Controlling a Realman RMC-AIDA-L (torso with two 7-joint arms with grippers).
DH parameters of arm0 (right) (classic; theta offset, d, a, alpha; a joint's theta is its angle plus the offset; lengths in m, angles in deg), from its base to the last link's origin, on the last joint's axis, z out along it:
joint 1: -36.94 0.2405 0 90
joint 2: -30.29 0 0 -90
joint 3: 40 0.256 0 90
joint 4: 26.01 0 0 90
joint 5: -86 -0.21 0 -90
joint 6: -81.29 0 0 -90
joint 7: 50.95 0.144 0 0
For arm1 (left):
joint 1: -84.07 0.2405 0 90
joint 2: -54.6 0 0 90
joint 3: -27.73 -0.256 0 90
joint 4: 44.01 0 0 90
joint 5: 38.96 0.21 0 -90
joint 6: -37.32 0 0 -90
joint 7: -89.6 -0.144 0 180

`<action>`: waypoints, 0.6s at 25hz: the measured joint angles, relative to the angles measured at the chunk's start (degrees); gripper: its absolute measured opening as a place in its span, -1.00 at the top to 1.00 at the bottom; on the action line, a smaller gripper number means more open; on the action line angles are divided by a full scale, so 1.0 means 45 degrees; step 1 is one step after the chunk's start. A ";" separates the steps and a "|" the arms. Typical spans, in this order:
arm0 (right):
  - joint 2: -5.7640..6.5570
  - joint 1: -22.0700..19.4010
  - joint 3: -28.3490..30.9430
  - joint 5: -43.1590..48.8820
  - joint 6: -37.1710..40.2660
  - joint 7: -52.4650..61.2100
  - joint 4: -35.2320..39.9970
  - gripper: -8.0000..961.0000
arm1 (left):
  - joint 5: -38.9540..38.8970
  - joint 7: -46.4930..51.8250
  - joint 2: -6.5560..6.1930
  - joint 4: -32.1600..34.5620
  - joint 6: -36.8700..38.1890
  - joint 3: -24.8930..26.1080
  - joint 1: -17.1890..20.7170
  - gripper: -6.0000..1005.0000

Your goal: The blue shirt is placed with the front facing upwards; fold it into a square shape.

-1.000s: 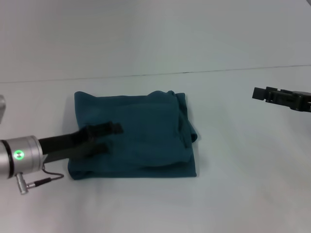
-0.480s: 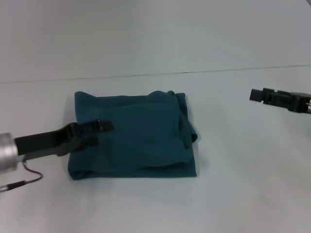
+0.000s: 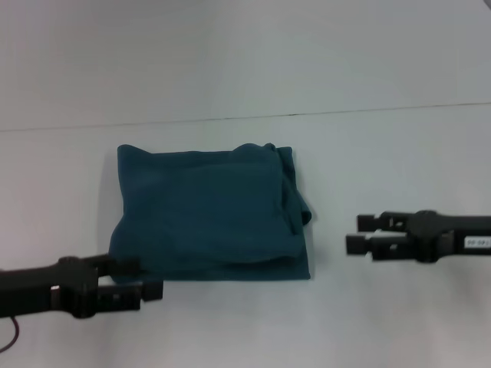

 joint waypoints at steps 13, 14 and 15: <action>-0.1098 0.0477 -0.1177 0.1230 -0.0773 -0.0450 -0.1247 -0.92 | 0.1206 -0.1133 0.0191 -0.0187 0.0202 -0.0118 0.0136 -0.77; -0.1100 0.0492 -0.1180 0.1219 -0.0784 -0.0461 -0.1328 -0.92 | 0.1207 -0.1270 0.0193 -0.0260 0.0201 -0.0135 0.0130 -0.77; -0.1101 0.0502 -0.1181 0.1212 -0.0782 -0.0468 -0.1402 -0.92 | 0.1207 -0.1270 0.0193 -0.0260 0.0201 -0.0135 0.0130 -0.77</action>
